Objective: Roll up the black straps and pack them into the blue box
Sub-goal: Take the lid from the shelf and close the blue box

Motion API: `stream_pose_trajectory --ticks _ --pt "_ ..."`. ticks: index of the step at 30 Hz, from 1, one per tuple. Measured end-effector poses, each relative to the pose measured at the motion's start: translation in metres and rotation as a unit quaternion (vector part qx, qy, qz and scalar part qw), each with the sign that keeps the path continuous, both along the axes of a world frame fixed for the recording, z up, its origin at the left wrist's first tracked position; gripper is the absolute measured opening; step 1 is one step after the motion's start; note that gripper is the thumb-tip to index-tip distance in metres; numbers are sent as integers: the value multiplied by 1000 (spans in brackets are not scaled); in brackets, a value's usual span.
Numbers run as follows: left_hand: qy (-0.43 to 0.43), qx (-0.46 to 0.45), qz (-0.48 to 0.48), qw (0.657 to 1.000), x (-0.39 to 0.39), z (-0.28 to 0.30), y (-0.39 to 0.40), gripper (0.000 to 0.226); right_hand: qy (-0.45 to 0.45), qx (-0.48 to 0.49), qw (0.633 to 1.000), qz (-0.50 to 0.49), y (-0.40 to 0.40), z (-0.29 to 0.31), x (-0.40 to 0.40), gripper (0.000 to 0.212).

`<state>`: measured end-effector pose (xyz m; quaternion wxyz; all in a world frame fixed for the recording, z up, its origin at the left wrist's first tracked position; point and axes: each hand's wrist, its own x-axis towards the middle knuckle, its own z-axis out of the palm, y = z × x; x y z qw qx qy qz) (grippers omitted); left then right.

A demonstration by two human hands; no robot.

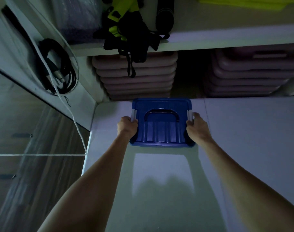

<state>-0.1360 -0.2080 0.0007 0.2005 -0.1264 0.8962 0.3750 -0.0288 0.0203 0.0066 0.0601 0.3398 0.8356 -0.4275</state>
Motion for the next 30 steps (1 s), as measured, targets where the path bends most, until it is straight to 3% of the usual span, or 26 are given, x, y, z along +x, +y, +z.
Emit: stream_pose_trajectory --ticks 4,8,11,15,17,20,23,26,27,29,30 --pt "23 12 -19 999 9 10 33 27 30 7 999 -10 39 16 9 40" --pt "28 20 -57 998 12 18 94 39 36 18 999 -25 103 23 13 21" --pt "16 25 -75 997 11 18 141 35 20 30 999 -26 152 26 10 9" --pt "2 37 -73 997 10 15 195 20 8 26 1000 -10 206 24 4 29" --pt "5 42 -55 998 8 12 214 28 -1 11 1000 8 226 20 1 25" --pt "17 37 -35 999 7 9 234 23 2 4 999 32 246 11 -4 36" --pt "20 18 -19 999 6 7 245 33 2 -33 998 48 259 8 -7 42" --pt "14 6 -21 1000 7 2 251 27 -9 -52 996 78 271 3 -8 23" --pt "6 -1 -23 1000 8 4 252 25 -26 -64 994 87 271 7 -4 27" --pt "-4 -21 -31 999 9 7 254 27 -47 -60 990 120 272 8 -5 64" --pt "3 -35 -35 999 7 8 255 33 -44 -33 990 132 273 5 -8 69"
